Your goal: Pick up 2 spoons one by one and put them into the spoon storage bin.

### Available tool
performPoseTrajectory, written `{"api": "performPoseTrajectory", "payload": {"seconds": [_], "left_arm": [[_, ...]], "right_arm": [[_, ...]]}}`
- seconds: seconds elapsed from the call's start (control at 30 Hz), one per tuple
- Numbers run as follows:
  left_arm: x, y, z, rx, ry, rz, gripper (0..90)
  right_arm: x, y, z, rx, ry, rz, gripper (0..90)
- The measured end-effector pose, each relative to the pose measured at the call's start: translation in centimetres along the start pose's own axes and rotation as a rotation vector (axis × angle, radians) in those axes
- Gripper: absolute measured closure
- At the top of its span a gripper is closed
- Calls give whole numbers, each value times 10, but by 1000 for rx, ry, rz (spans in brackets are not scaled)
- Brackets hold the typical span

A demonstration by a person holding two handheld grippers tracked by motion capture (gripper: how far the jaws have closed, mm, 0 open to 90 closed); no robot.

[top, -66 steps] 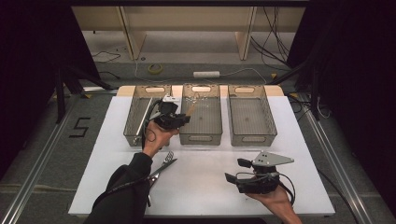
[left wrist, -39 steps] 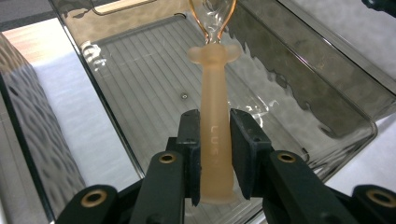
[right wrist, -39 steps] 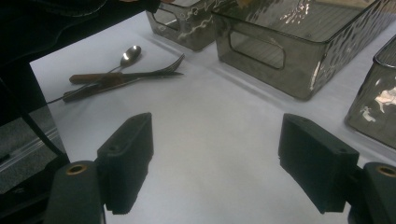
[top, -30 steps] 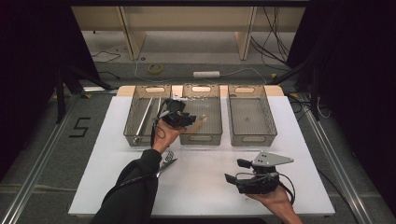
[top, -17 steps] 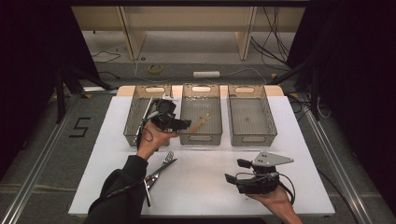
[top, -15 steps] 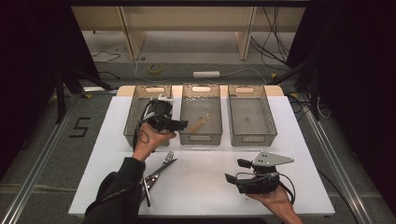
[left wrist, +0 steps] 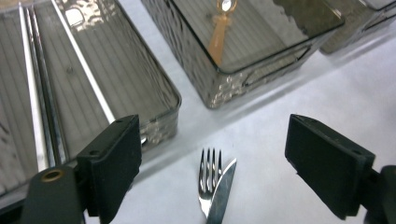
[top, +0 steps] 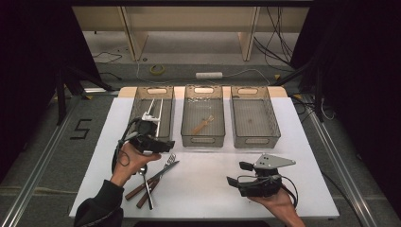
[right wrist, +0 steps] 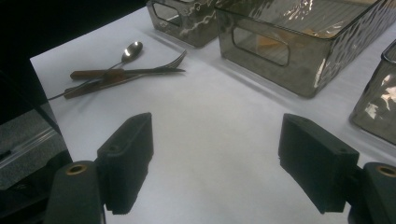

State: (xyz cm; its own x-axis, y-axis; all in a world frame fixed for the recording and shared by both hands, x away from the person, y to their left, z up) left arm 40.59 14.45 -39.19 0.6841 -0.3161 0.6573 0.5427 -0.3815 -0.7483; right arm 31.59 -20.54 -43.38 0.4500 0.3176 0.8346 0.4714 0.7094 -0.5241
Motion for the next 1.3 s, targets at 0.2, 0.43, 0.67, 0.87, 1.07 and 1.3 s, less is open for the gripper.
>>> {"api": "performPoseTrajectory", "payload": {"seconds": [0.2, 0.43, 0.67, 0.87, 1.07, 1.3], "left_arm": [[-18, -9, 1, 24, 6, 18, 159], [-38, -10, 6, 25, -14, 64, 156], [-56, -5, 12, 29, -35, 109, 154], [-64, -5, 12, 36, -25, 140, 152], [-70, -5, 8, 26, -20, 165, 151], [-75, -6, 9, 39, -15, 187, 151]], "right_arm": [[0, 0, -1, -2, 3, 1, 274], [0, 0, -1, -2, 2, 2, 274], [-1, 0, -1, -1, 2, 8, 274], [-1, 0, -1, -1, 2, 8, 274], [-1, 0, -1, -3, 4, 6, 274], [-1, 0, -1, -3, -1, 8, 274]]}}
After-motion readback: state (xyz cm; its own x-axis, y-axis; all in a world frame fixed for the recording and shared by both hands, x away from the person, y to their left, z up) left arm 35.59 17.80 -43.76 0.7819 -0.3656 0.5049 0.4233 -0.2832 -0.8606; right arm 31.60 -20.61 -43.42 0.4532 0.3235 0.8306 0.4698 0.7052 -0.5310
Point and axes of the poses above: each handheld gripper's, and its own axes: y roughly forward along the jaws, x roughly out of its top, z roughly to its left, the point moved 1 cm from there along y, roughly forward along the jaws, and after that the axes turned 1 degree about x, right-handed, at the moved point
